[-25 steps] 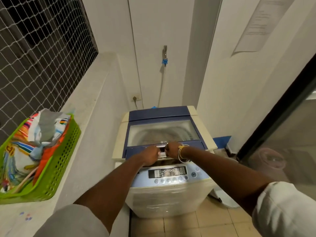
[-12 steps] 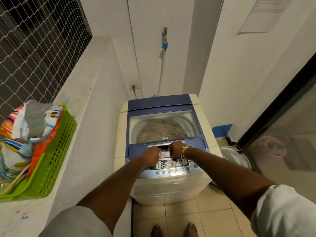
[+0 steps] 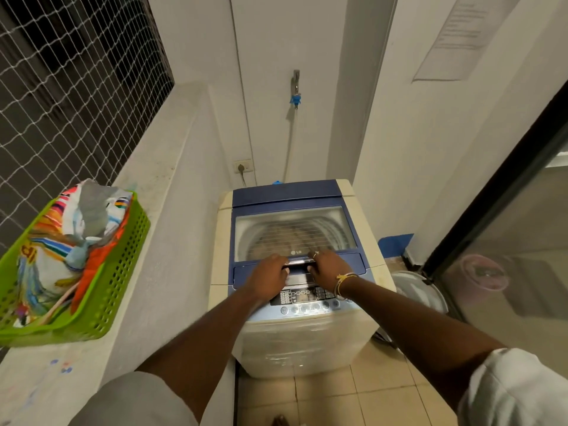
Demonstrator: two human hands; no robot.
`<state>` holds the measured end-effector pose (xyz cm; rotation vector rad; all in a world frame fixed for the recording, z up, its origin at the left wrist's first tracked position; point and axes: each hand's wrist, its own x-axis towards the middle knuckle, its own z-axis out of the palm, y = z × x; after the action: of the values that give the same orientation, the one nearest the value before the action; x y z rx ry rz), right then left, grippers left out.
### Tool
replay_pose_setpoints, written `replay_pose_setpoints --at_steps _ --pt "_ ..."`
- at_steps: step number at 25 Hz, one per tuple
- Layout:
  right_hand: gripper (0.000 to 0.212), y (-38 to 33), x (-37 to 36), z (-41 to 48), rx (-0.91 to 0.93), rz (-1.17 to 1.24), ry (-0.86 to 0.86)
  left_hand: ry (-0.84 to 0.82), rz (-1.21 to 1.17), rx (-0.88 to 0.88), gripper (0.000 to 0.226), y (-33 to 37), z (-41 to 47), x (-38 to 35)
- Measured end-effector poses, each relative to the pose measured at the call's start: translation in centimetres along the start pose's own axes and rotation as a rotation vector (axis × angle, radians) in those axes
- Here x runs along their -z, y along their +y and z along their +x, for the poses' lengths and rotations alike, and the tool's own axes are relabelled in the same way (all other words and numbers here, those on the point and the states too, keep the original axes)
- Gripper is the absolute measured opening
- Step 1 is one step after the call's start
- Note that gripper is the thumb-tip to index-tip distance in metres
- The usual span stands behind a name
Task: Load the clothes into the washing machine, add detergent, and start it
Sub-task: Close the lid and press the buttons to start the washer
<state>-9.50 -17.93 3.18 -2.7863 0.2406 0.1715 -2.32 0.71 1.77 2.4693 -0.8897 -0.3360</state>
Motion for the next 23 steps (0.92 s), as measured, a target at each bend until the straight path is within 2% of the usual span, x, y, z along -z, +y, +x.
replay_pose_setpoints --at_steps 5,10,18,23 --pt "0.057 0.6 -1.3 -3.5 0.129 -0.089 0.051 0.058 0.194 -0.026 0.039 1.8 -3.5 -1.3" --pt "0.062 1.9 -1.8 -8.5 0.197 -0.121 0.071 0.021 0.325 0.028 0.051 4.5 -8.3 -4.4" --pt "0.065 2.3 -2.8 -14.1 0.179 -0.132 0.043 0.009 0.301 0.101 0.055 8.7 -13.8 -5.0" --pt "0.065 1.7 -2.8 -15.4 0.160 -0.132 0.050 0.003 0.304 0.065 0.057 9.0 -14.6 -4.2"
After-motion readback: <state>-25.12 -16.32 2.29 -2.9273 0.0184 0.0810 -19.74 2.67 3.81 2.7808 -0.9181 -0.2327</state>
